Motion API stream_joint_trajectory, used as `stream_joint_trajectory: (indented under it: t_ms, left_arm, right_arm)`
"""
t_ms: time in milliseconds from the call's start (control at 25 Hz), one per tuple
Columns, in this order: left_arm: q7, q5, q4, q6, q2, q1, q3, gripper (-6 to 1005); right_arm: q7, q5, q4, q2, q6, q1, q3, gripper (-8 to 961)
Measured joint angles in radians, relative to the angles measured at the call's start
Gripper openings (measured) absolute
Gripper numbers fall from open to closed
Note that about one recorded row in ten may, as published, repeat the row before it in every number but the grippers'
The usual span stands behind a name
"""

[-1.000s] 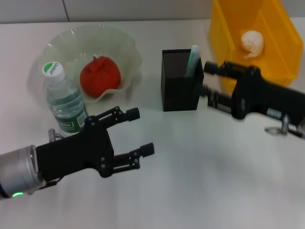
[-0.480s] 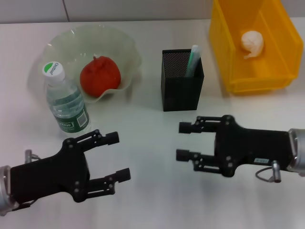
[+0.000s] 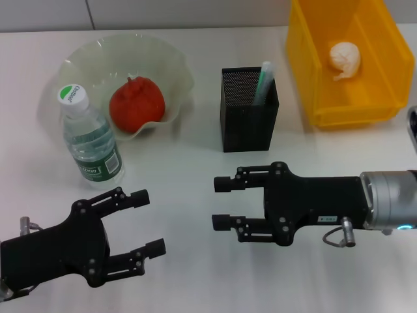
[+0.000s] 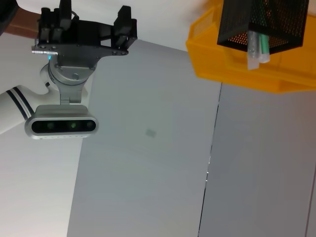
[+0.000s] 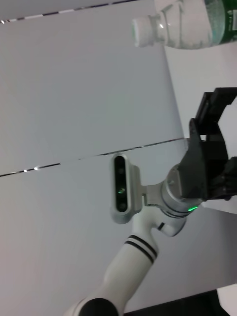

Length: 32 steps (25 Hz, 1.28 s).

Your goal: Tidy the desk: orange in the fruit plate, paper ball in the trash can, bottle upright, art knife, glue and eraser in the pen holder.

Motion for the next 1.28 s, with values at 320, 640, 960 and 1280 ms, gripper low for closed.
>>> stream_joint_trajectory:
  t_ms: [320, 640, 960, 1280]
  left_arm:
    - [-0.001, 0.0, 0.0, -0.005, 0.003, 0.007, -0.003, 813]
    - [-0.006, 0.0, 0.0, -0.009, 0.004, -0.002, -0.003, 813]
    - [-0.008, 0.0, 0.002, -0.009, 0.004, -0.005, -0.003, 813]
    - [-0.008, 0.0, 0.002, -0.01, 0.002, -0.005, -0.003, 813]
  right_arm:
    - [-0.006, 0.002, 0.009, 0.002, 0.009, 0.007, -0.03, 586]
    - [0.013, 0.009, 0.002, 0.002, 0.031, 0.015, -0.069, 652]
    - [-0.03, 0.044, 0.01, 0.002, 0.032, -0.001, -0.063, 757]
    - [-0.03, 0.044, 0.012, 0.002, 0.035, -0.002, -0.062, 840]
